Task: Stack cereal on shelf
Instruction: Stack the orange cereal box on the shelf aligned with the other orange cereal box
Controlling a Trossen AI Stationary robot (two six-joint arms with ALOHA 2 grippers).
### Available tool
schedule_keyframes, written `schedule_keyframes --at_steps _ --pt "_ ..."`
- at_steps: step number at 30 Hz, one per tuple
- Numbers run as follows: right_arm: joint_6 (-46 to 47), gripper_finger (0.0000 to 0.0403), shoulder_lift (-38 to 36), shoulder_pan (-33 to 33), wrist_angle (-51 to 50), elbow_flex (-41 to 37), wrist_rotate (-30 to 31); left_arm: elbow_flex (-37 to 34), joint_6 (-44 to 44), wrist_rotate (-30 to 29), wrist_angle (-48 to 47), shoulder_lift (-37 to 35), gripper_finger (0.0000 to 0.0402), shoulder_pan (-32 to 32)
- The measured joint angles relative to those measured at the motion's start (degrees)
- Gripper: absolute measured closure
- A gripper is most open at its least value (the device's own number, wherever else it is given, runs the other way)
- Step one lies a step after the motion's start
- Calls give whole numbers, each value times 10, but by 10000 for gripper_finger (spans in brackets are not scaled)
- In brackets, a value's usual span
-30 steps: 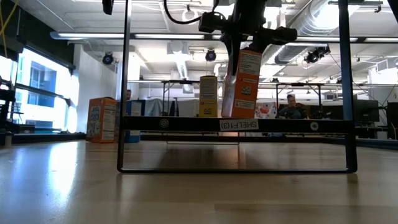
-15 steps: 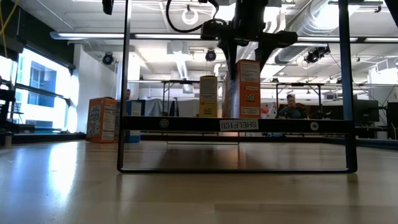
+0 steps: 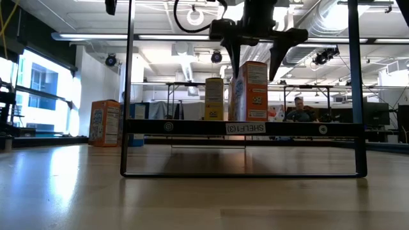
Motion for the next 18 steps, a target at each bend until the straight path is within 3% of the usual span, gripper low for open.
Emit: schedule_keyframes --at_steps 8,15,18 --pt "-74 91 -3 -2 -42 87 25 0 -1 0 0 0 402 0" --pt "-209 91 -3 -1 -82 206 89 0 -1 0 0 0 402 0" --pt "-220 91 -4 3 -139 244 141 0 -2 0 0 0 401 0"
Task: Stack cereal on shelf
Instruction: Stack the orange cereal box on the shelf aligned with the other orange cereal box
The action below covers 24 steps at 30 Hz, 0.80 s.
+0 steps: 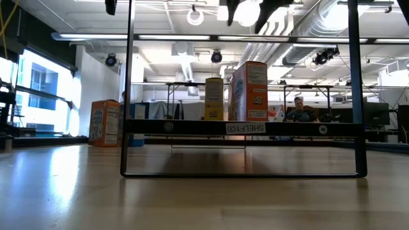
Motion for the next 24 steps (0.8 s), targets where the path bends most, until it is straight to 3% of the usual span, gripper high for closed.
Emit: schedule_keyframes --at_steps 5,12,18,24 --pt "-54 91 -46 -1 7 -46 -12 0 -4 0 0 -1 402 0" --pt "-14 91 -220 1 50 -307 -32 0 -14 0 -1 -1 402 0" --pt "-22 91 -423 18 358 -553 -19 0 3 -2 -3 0 396 0" --pt "-106 91 -552 13 676 -716 45 0 6 -20 -10 0 374 0"
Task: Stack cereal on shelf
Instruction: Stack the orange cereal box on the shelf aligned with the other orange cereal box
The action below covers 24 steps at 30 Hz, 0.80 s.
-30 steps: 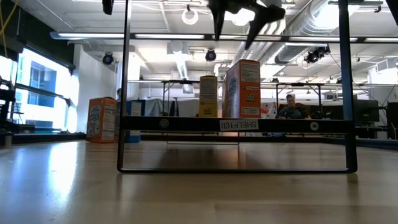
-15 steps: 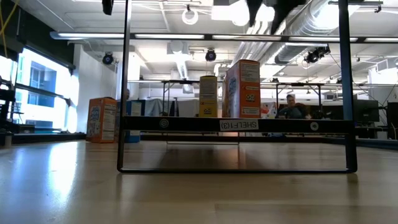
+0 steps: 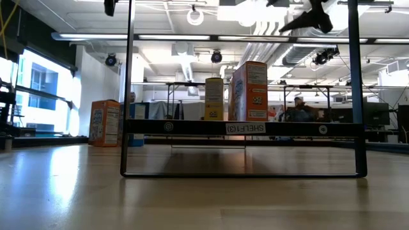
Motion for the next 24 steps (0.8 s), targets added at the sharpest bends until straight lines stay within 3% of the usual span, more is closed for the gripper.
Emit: schedule_keyframes --at_steps 5,11,17,20,24 --pt "-71 91 -49 -5 131 -65 -13 0 0 0 -10 0 357 0" --pt "-169 91 -58 -18 145 -67 1 0 1 -1 -23 0 341 0" --pt "-210 98 -57 -37 158 -48 -36 0 1 -11 -25 0 326 0" --pt "-211 147 -57 -45 151 -44 -36 0 18 -12 -27 0 313 0" --pt "-210 286 -56 -57 133 -44 -60 32 28 -41 -97 16 275 13"
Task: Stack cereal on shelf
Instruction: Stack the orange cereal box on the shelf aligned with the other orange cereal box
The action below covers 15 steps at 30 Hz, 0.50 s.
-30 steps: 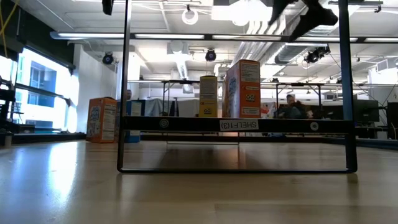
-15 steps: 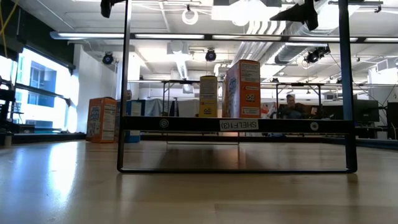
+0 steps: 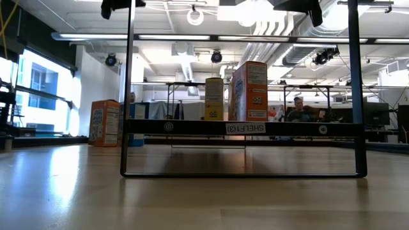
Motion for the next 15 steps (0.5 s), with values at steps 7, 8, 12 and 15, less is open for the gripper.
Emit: schedule_keyframes --at_steps 7,8,12,15 --pt "23 369 0 -19 -22 0 -34 113 5 -18 -240 114 191 103" --pt "20 369 0 -19 -22 0 -35 124 14 -9 -267 134 181 119" --pt "14 395 0 -21 -24 0 -39 170 96 25 -388 218 154 167" --pt "15 396 0 -24 -29 0 -51 210 135 18 -478 284 145 200"
